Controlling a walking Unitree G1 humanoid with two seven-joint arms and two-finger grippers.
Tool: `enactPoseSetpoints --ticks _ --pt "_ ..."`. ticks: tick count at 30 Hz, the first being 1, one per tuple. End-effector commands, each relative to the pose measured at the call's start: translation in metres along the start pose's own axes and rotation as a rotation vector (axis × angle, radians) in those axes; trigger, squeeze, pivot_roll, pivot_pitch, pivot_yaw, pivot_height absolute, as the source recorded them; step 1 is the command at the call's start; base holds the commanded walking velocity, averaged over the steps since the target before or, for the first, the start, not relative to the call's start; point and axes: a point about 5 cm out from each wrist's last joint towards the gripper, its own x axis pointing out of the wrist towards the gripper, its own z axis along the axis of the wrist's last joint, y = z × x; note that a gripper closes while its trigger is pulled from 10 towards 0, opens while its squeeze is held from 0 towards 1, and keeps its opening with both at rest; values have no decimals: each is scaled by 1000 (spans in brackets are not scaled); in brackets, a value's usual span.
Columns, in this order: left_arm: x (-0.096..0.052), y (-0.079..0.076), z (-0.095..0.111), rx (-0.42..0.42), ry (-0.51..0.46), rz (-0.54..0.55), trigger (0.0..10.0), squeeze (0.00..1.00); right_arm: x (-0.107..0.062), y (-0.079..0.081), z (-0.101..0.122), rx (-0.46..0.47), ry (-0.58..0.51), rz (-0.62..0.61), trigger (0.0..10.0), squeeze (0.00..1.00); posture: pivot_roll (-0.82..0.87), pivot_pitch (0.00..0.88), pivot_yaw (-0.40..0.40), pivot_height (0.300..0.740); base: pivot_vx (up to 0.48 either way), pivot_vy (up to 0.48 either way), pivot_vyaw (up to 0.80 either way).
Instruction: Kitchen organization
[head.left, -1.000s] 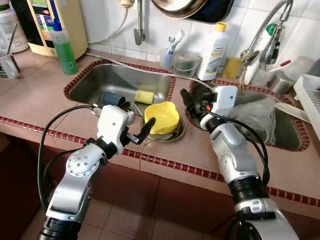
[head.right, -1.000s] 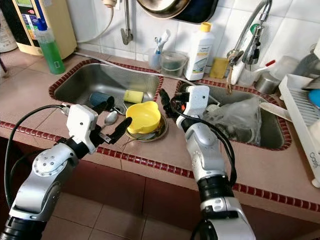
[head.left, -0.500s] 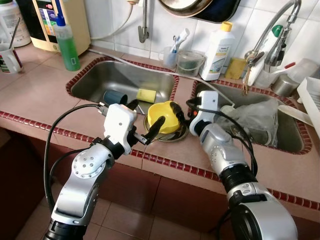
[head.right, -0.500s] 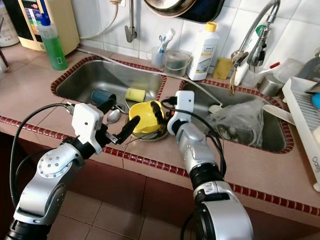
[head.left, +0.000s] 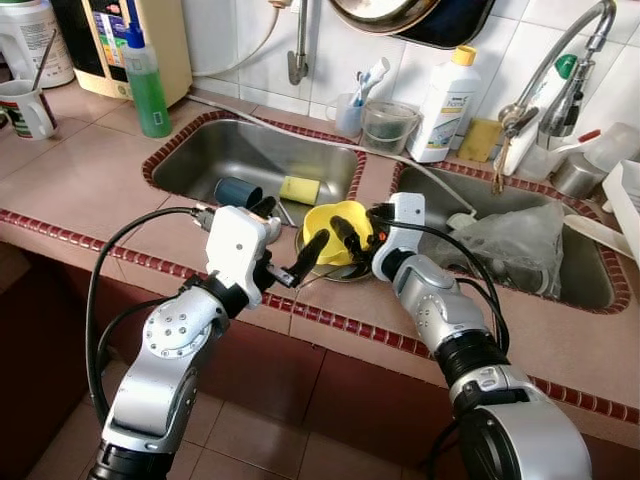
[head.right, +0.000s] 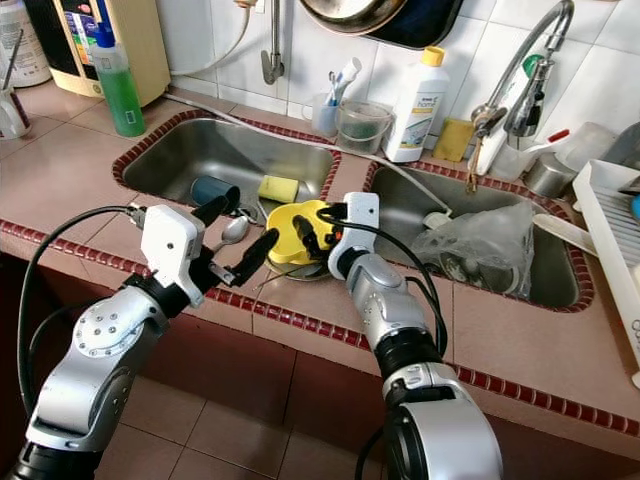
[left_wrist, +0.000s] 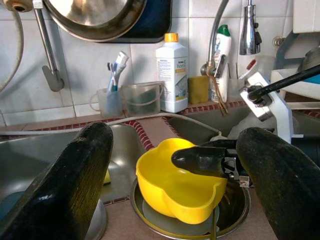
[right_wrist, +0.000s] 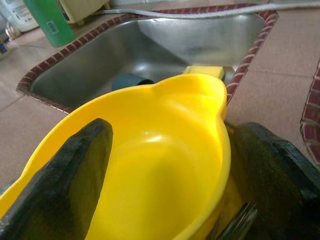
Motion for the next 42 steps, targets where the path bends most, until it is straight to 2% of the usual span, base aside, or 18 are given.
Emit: enactPoseSetpoints --ticks 1,5,8,11,12,14,16,20,27,30,32,33,35,36,42 --pt "0 -2 5 3 -16 -6 10000 0 -3 -6 -2 45 -1 -24 8314 0 152 0 -114 740 0 0 0" --pt "0 -2 6 5 -16 -5 10000 0 -4 -8 -4 74 4 -36 7843 0 150 0 -109 740 0 0 0" --pt "0 -4 8 4 -17 -34 10000 0 -6 -9 -7 100 9 -48 5882 0 146 0 -106 740 0 0 0" --pt "-1 -9 8 8 -7 -82 10000 0 -6 -10 -7 99 12 -55 5608 0 146 0 -105 740 0 0 0" --pt "-3 -12 6 24 11 -123 10000 0 -6 -11 -8 101 13 -57 4902 0 147 0 -103 740 0 0 0" --pt "-8 -19 1 52 45 -201 10000 0 -7 -12 -7 106 14 -62 4941 0 147 0 -102 740 0 0 0" --pt "-9 -22 0 54 51 -225 10000 0 -7 -12 -7 113 13 -66 4314 0 148 0 -101 740 0 0 0" --pt "-11 -27 -1 49 65 -261 10000 0 -6 -14 -5 142 8 -79 4314 0 144 0 -93 740 0 0 0" --pt "-12 -28 -1 51 72 -277 10000 0 -7 -17 -2 202 -6 -94 3647 0 142 0 -89 740 0 0 0" --pt "-12 -28 0 54 75 -278 10000 0 -7 -19 -3 242 -3 -105 3059 0 141 0 -86 740 0 0 0" --pt "-12 -27 0 56 75 -276 10000 0 -7 -20 -2 255 -5 -107 2235 0 142 0 -85 740 0 0 0" --pt "-12 -27 0 57 75 -275 10000 0 -8 -20 -2 264 -6 -109 1020 0 142 0 -85 740 0 0 0" --pt "-12 -26 1 58 74 -270 10000 0 -8 -21 -2 275 -7 -113 1137 0 142 0 -85 740 0 0 0" --pt "-12 -26 1 58 73 -269 10000 0 -8 -21 -2 283 -9 -113 118 0 143 0 -86 740 0 0 0" --pt "-11 -25 1 59 71 -260 10000 0 -7 -21 -1 290 -8 -115 0 0 143 0 -87 740 0 0 0"
